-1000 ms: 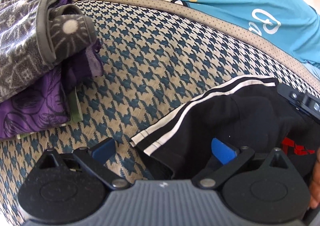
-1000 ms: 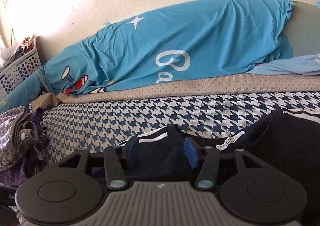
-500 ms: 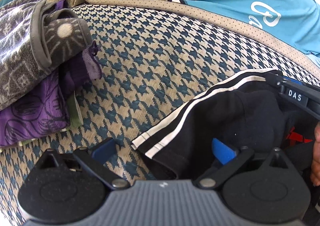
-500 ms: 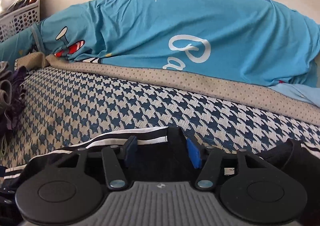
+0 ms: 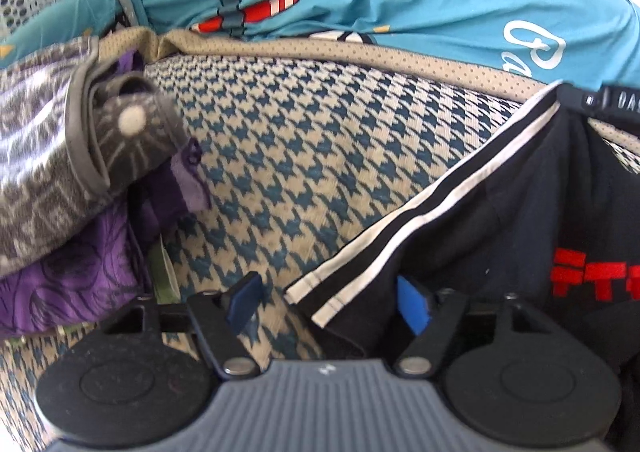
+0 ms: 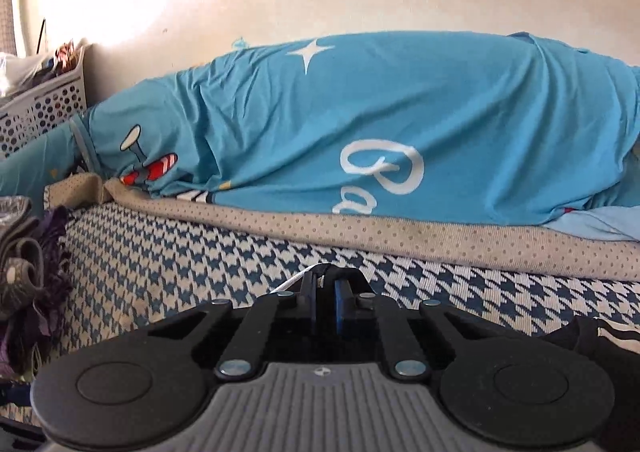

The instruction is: Fold clothes

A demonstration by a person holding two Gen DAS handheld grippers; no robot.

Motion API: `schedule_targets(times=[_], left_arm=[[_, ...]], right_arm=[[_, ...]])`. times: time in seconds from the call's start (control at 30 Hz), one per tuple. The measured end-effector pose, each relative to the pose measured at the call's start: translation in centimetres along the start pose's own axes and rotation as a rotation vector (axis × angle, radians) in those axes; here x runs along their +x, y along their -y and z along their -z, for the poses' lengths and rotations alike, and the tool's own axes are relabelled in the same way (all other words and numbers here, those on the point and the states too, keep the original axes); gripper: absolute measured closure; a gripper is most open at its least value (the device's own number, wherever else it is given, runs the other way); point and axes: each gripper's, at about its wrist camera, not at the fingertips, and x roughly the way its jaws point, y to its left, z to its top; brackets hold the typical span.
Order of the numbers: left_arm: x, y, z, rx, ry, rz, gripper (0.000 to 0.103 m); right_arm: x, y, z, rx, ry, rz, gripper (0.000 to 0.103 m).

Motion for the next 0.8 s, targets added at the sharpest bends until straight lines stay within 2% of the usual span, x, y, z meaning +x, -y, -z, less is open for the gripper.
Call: schedule_targets(times=[0.1, 0.23, 0.33, 0.37, 0.4, 0.47, 0.6, 0.7, 0.8], left_arm=[[0.3, 0.3, -0.6, 0.014, 0.035, -0.053, 0.034], [1.2, -0.4, -1.7, -0.04, 0.041, -0.088, 0.034], [1.6, -0.9, -2.1, -0.065, 0.042, -0.119, 0.031], [1.6, -1.0, -2.1, -0.07, 0.042, -0.131, 0.027], [1.7, -1.2, -2.2, -0.075, 0.042, -0.143, 0.022], [1.8, -1.6, -2.3, -0.097, 0.038, -0.149, 0.022], [1.7, -2.8, -2.7, -0.158, 0.04, -0.135, 0.022], [1.2, -3.9, -3.1, -0.213, 0.05, -0.116, 0.023], [0.5, -4.7, -3.4, -0.253, 0.065, -0.09, 0.023]], right_arm=[[-0.4, 0.7, -0.7, 0.06, 0.061, -0.023, 0.094], [-1.1, 1.5, -1.7, 0.131, 0.152, -0.045, 0.094], [-1.4, 2.0, -2.1, 0.165, 0.19, -0.03, 0.094], [-1.4, 2.1, -2.2, 0.171, 0.197, -0.019, 0.093], [-1.2, 2.1, -2.3, 0.166, 0.177, 0.0, 0.093], [-0.6, 2.1, -2.2, 0.146, 0.13, 0.054, 0.089], [-1.1, 1.5, -2.3, 0.107, 0.137, 0.094, 0.085], [-2.0, 0.5, -2.7, 0.082, 0.138, 0.038, 0.082], [-2.6, -1.5, -2.7, 0.017, 0.112, -0.094, 0.082]])
